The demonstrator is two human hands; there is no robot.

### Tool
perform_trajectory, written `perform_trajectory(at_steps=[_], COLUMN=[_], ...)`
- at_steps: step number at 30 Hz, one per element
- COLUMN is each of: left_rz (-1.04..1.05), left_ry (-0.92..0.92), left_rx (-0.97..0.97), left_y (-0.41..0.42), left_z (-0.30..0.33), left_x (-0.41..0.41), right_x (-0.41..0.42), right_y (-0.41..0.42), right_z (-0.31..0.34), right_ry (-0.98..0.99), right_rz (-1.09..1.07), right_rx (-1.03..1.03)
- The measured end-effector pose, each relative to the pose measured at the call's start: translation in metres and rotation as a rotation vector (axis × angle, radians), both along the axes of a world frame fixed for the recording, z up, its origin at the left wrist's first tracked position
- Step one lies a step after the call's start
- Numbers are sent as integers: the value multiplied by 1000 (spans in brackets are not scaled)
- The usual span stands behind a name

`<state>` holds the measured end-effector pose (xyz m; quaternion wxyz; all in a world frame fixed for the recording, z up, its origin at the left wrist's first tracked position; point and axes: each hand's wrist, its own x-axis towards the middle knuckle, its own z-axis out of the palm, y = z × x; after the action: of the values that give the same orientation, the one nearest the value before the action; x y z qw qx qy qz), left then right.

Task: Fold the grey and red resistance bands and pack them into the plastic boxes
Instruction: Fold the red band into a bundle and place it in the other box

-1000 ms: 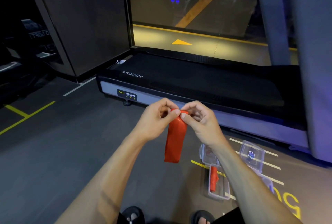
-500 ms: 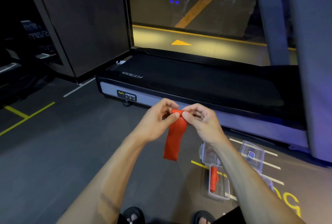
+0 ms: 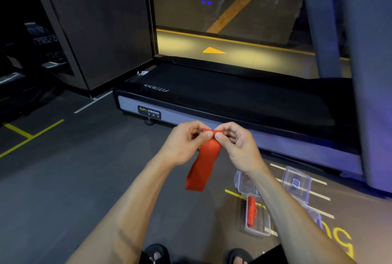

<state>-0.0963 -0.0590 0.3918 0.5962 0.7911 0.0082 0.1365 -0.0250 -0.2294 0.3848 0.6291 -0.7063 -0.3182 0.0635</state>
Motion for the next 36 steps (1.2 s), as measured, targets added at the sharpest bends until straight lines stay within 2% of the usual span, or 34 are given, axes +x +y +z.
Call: perform_trajectory(at_steps=[6,12,20,26,32,36], left_rz=[10,-1,-20,15,-3,1], left_ry=[-44,-64,-2,-5,-42,-55], left_rx=[46,68,-19,8,-17,2], left_y=[5,6,5,7,7,7], left_z=[1,1,-2,-3,-4,-4], left_x=[-1,-3,-4,0,2,1], right_x=[-4,-4,-4,-5,-6,-3], right_y=[-2,1,-1,-1,-1,0], right_z=[1,2,4,6,7,5], right_ry=[69,105,75,28,243,133], right_rz=[97,73,32,29,72,18], right_rx=[-16,46,62,31,46,-18])
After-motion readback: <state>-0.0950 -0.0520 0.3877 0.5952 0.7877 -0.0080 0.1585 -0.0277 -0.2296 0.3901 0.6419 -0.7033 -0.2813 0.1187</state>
